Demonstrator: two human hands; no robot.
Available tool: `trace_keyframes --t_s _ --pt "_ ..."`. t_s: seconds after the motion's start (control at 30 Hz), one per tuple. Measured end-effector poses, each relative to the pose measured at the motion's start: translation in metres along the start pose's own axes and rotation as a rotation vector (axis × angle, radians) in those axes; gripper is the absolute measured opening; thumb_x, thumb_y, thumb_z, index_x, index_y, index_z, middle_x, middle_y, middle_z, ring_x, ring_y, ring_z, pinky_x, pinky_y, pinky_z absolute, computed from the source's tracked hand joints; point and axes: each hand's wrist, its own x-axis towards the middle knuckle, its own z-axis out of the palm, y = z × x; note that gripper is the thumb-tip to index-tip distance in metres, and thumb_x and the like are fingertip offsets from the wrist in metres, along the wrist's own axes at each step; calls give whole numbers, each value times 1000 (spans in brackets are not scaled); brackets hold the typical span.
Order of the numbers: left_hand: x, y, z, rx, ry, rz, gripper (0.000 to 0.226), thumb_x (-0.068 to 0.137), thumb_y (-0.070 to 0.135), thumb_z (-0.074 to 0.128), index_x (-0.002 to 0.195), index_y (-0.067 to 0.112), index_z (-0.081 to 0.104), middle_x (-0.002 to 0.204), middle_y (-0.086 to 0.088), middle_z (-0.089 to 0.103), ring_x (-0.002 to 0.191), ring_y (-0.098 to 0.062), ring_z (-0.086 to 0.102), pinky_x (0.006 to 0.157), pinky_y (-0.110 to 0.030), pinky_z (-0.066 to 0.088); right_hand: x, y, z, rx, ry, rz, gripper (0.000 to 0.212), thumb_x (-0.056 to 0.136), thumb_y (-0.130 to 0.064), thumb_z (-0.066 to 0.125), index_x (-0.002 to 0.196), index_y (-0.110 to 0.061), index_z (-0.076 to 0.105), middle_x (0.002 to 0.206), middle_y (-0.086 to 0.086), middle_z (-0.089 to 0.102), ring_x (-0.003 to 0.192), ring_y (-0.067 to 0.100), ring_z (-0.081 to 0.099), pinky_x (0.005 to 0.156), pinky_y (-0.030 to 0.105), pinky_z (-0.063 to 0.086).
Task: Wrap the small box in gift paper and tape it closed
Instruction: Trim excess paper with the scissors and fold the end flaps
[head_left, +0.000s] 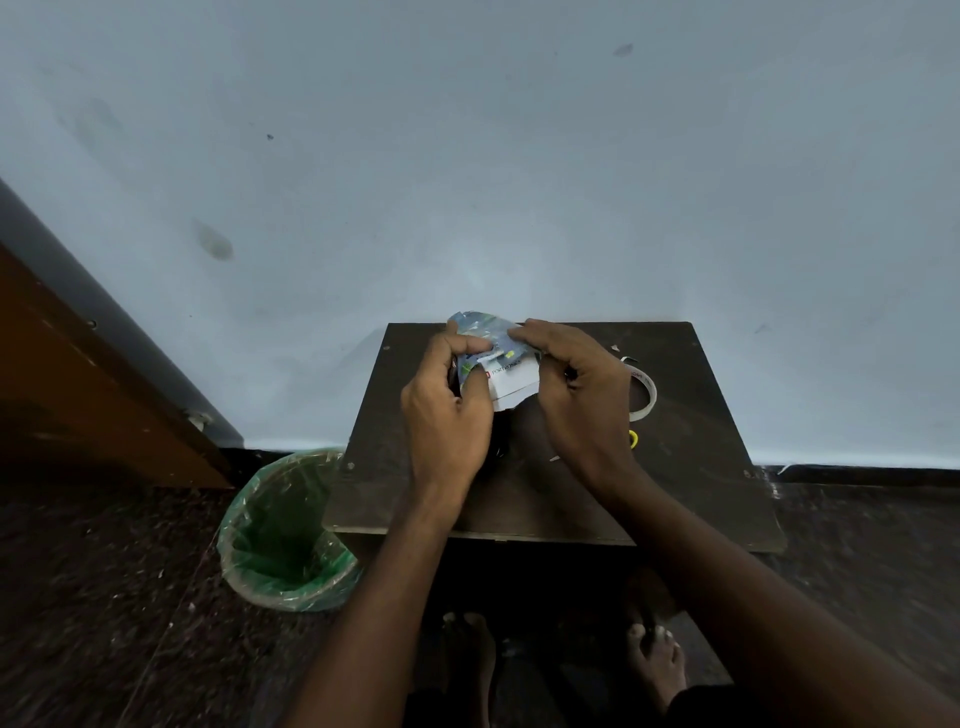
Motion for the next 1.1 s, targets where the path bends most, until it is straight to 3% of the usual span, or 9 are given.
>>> trace_keyframes --t_s 0.13,0.27,0.47,0.53,0.63,0.7,0.8,0.87,1.1 --pt "2 -1 0 -51 -53 69 36 85 -13 57 96 11 81 131 19 67 119 27 53 84 -9 48 2 2 -1 32 2 41 41 80 15 53 91 -11 82 103 -1 80 117 10 69 100 29 53" --pt "5 -11 -3 -53 -115 143 32 85 -2 59 98 16 82 129 6 75 129 19 53 93 -25 56 3 -1 -2 59 -36 111 33 79 4 53 89 -12 80 102 -5 78 109 5 70 95 29 55" --pt "11 -15 -16 71 -343 270 40 87 8 72 125 18 69 138 33 56 154 -1 37 105 -13 41 7 0 -7 47 -82 209 32 81 1 55 88 -17 81 97 -10 78 103 5 70 93 34 57" --pt "11 -14 -19 54 -399 261 51 88 13 82 134 19 61 141 35 53 153 -1 38 110 -16 41 8 -1 -8 71 -82 246 32 82 3 56 87 -16 81 95 -10 79 100 5 72 90 34 58" --pt "13 -14 -25 86 -501 180 91 76 26 97 149 28 44 142 44 46 139 10 47 112 -15 40 11 -1 -9 105 -78 304 32 85 5 57 87 -16 81 93 -9 80 94 9 73 82 32 58" --pt "15 -17 -28 179 -528 193 106 68 29 101 155 28 41 147 50 36 139 20 39 111 -13 40 13 0 -9 127 -82 329 32 87 6 57 86 -15 81 91 -9 80 90 11 73 78 31 57" --pt "18 -22 -28 263 -402 292 82 74 20 94 145 29 55 161 21 46 146 7 43 110 -30 50 13 0 -9 156 -104 340 32 88 7 57 87 -13 82 91 -6 80 92 15 74 81 35 58" --pt "19 -23 -26 237 -302 314 68 78 20 93 139 26 65 158 10 55 141 -1 54 109 -30 52 13 -1 -10 157 -135 337 33 87 7 57 90 -14 82 92 -6 80 91 11 73 80 32 58" --pt "19 -19 -27 224 -264 345 50 77 19 96 124 24 79 143 17 63 140 -3 57 105 -27 54 12 -1 -11 108 -220 293 32 82 -3 57 94 -17 83 97 -6 80 96 15 75 88 46 61"
